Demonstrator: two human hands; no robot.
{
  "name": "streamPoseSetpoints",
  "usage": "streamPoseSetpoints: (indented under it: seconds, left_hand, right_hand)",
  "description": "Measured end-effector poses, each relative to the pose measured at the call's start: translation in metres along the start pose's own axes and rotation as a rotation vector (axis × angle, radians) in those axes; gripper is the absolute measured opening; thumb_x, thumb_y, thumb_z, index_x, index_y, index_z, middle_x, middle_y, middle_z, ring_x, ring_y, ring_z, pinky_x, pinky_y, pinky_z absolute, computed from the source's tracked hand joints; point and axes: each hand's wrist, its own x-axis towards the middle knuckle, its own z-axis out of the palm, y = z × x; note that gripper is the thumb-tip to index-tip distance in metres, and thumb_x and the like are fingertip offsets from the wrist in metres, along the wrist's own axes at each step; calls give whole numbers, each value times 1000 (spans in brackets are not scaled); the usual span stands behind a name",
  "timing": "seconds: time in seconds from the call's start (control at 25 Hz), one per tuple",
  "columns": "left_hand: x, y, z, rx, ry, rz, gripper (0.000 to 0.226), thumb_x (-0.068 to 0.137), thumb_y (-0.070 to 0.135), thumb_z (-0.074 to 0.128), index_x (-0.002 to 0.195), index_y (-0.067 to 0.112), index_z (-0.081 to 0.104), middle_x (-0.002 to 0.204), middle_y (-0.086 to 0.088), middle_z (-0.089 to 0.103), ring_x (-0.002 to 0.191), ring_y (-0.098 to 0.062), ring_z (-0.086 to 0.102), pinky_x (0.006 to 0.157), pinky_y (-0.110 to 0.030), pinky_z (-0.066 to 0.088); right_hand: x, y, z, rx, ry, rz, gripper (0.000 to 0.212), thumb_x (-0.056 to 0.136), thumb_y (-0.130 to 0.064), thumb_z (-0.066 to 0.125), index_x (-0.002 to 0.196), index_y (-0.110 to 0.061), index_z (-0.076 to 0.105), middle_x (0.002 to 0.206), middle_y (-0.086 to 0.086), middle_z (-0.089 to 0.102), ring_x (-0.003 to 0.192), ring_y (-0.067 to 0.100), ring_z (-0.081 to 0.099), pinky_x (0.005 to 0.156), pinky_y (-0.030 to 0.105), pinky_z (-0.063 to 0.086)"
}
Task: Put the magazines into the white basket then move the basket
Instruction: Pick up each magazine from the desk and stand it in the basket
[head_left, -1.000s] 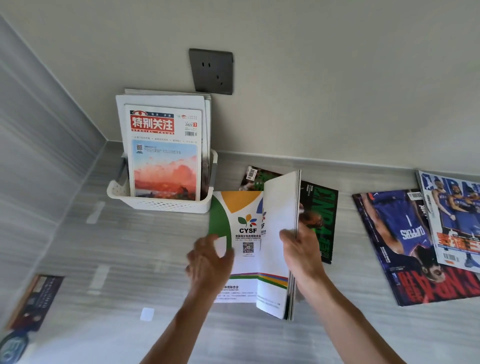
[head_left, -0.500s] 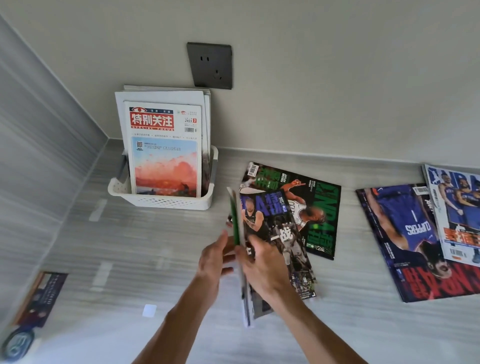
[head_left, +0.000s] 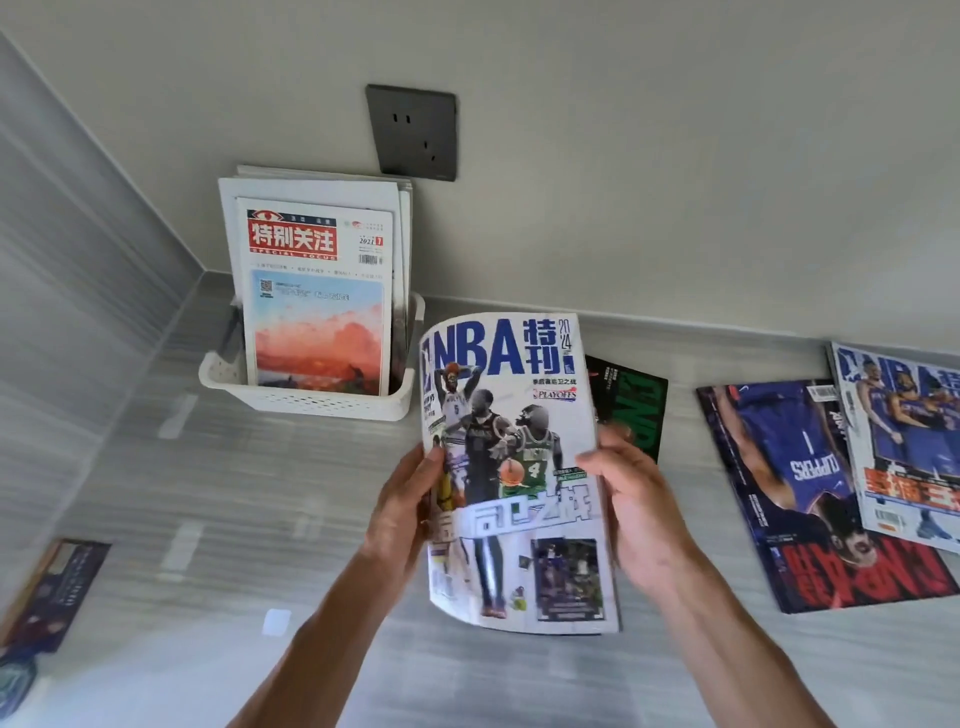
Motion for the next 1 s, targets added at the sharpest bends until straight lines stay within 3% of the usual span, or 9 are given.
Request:
streamPoseSetpoints:
  seconds: [0.08, 0.16, 0.24, 0.4, 0.48, 0.64, 0.76, 0.88, 1.0]
  left_hand:
    - [-2, 2, -2, 85, 152, 35, 28, 87, 8, 67, 115, 7, 66, 103, -17, 75, 86, -32, 72, 73, -36, 57]
    - [-6, -6, 0, 210, 198, 88, 28, 82, -11, 64, 100, 11, 67, 96, -15, 77, 78, -28, 70, 65, -33, 56]
    - [-8, -9, 4, 199, 178, 202, 32, 80, -18, 62, 97, 10, 62, 92, -8, 78, 79, -24, 70, 68, -35, 56]
    - [-11, 14, -5, 81, 116, 510, 32, 75, -7, 62, 103, 8, 61, 95, 2, 78, 88, -13, 71, 81, -27, 58]
    - [-13, 19, -20, 222, 131, 569, 33, 83, -9, 62, 105, 15, 63, 99, 6, 77, 93, -11, 71, 84, -27, 57]
    - [-20, 18, -45, 466, 182, 576, 24, 93, 6, 58, 111, 19, 66, 105, 3, 76, 100, -17, 71, 86, -46, 58]
    - [-15, 51, -60, 496, 226, 589, 26, 90, 11, 60, 106, 30, 68, 101, 9, 76, 91, -12, 72, 78, -38, 59]
    - [-6, 117, -85, 389, 288, 672, 25, 85, 12, 63, 103, 28, 70, 96, 4, 76, 85, -17, 69, 78, -37, 56]
    - [15, 188, -101, 307, 374, 720, 27, 84, -1, 65, 94, 24, 67, 92, 0, 73, 86, -26, 66, 78, -43, 57]
  right_hand:
    - [3, 5, -18, -222, 119, -13, 28, 88, 3, 50, 100, -11, 71, 103, 13, 75, 92, 30, 68, 82, 42, 53]
    - [2, 15, -27, -412, 170, -29, 32, 90, 1, 54, 101, -24, 72, 107, 5, 75, 97, 20, 69, 85, 37, 52]
    - [-1, 17, -29, -342, 147, -110, 36, 90, 3, 55, 108, -24, 70, 109, 0, 75, 99, 15, 68, 86, 30, 52]
    - [-3, 8, -23, -51, 114, -237, 38, 89, 11, 48, 113, -12, 66, 110, 4, 74, 103, 22, 68, 91, 38, 53]
    - [-4, 19, -13, -122, 96, -238, 42, 90, 12, 48, 112, -18, 66, 111, 0, 74, 105, 21, 67, 95, 41, 51]
    - [-1, 47, 0, -489, 10, -247, 48, 96, 6, 48, 119, -34, 59, 117, -21, 69, 110, 4, 62, 102, 41, 46]
    - [17, 27, 33, -513, -37, -265, 52, 95, 8, 47, 116, -39, 58, 115, -28, 67, 113, -1, 61, 107, 39, 44]
    - [42, -7, 99, -443, -130, -365, 47, 94, 9, 47, 115, -30, 62, 112, -17, 72, 111, 4, 64, 98, 29, 51]
    - [73, -42, 152, -400, -61, -457, 29, 91, 6, 53, 109, -16, 62, 103, -9, 72, 93, -1, 69, 74, 19, 56]
